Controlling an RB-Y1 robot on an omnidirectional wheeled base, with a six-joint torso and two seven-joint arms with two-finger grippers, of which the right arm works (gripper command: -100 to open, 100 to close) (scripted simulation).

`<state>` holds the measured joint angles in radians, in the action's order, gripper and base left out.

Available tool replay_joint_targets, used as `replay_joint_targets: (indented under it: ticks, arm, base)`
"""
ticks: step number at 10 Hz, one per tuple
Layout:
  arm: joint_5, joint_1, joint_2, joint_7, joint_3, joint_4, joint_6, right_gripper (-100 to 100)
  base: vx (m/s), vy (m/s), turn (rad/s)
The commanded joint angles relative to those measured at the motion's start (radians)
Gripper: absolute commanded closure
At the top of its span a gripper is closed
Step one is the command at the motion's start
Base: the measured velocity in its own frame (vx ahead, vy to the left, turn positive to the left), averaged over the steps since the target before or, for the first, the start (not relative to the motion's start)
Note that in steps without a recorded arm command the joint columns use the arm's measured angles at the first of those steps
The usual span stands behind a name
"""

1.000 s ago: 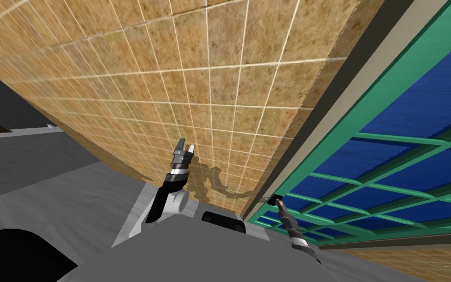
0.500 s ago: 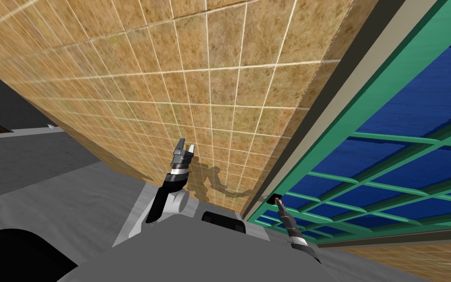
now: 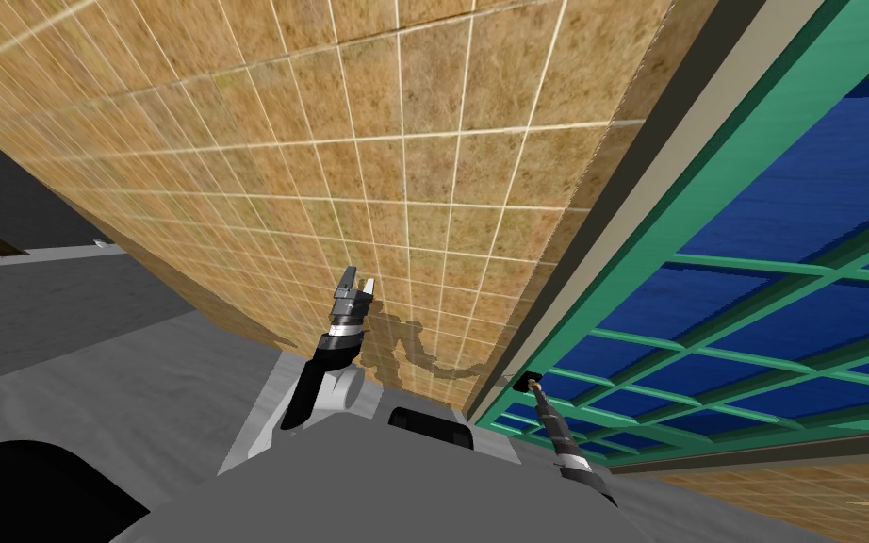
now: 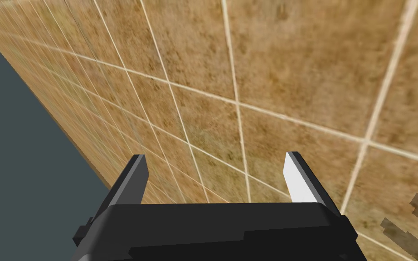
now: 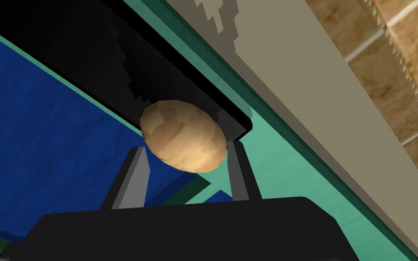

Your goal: Pull the door open

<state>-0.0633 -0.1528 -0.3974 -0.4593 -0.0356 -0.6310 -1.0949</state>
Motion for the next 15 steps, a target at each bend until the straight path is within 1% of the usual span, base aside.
replay_joint_targets:
  ticks: [1,3,4,6,10,11,13,14,15]
  arm:
    - [0.006,0.000,0.004,0.050,-0.003,0.001,0.002,100]
    - [0.010,0.003,0.005,0.093,-0.003,0.004,0.001,100]
    - [0.015,-0.001,0.002,0.045,-0.001,0.008,-0.009,-100]
    - [0.022,-0.005,0.000,0.003,0.002,0.011,-0.018,-100]
    - [0.041,-0.018,-0.006,-0.111,0.008,0.018,-0.045,-100]
    - [0.041,-0.018,-0.006,-0.126,0.008,0.018,-0.045,-100]
    - [0.053,-0.026,-0.009,-0.189,0.012,0.022,-0.061,-100]
    - [0.053,-0.026,-0.009,-0.206,0.012,0.022,-0.061,-100]
    - [0.059,-0.030,-0.011,-0.240,0.014,0.024,-0.069,-100]
  base:
    - [-0.021,-0.006,-0.008]
    - [-0.034,-0.001,0.001]
    - [-0.017,0.007,-0.029]
    - [-0.009,0.012,-0.043]
    - [-0.013,0.012,-0.045]
    - [-0.012,0.011,-0.009]
    - [-0.012,0.011,-0.040]
    - [-0.012,0.011,-0.024]
    - [-0.009,0.008,-0.033]
